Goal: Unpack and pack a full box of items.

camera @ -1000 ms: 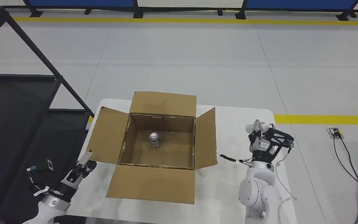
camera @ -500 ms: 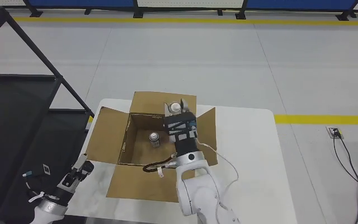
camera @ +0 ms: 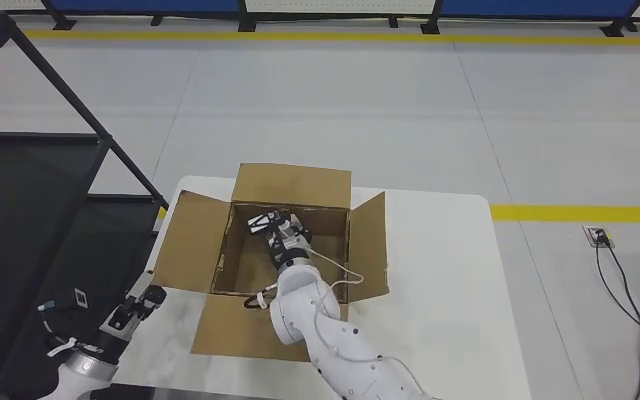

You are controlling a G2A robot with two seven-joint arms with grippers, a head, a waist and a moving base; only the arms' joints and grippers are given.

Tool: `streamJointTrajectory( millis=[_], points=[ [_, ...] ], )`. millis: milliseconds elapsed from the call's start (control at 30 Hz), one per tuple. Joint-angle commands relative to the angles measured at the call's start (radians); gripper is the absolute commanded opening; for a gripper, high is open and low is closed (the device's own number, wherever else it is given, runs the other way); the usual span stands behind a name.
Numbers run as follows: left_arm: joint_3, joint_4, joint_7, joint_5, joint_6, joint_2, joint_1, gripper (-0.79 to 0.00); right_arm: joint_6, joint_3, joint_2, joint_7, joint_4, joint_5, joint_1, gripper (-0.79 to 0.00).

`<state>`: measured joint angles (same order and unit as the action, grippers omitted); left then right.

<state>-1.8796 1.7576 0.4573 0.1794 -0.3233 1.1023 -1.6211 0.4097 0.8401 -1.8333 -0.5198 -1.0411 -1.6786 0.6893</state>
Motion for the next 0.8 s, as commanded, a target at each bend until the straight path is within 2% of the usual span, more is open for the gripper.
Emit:
streamJointTrajectory(
  millis=[0,333,367,400,533,767],
  points=[
    [0.001,-0.002,0.005,0.000,0.003,0.000,0.006,0.000,0.004,0.014,-0.006,0.008,0.047,0.027,-0.018,-0.785],
    [0.002,-0.017,0.016,0.000,0.004,-0.001,0.019,0.000,-0.038,0.089,-0.035,0.126,0.256,0.218,-0.093,-0.785],
    [0.001,-0.018,0.014,0.000,0.003,-0.001,0.019,0.000,-0.040,0.091,-0.037,0.139,0.278,0.223,-0.100,-0.754],
    [0.001,-0.018,0.013,0.000,0.002,-0.001,0.017,0.000,-0.044,0.094,-0.040,0.150,0.295,0.237,-0.105,-0.668],
    [-0.003,-0.015,0.008,0.001,-0.001,0.000,0.012,0.000,-0.059,0.101,-0.050,0.195,0.352,0.270,-0.123,-0.508],
    [-0.001,-0.006,0.007,-0.005,0.001,0.000,0.008,0.000,-0.045,0.105,-0.061,0.232,0.382,0.282,-0.129,-0.437]
  ],
)
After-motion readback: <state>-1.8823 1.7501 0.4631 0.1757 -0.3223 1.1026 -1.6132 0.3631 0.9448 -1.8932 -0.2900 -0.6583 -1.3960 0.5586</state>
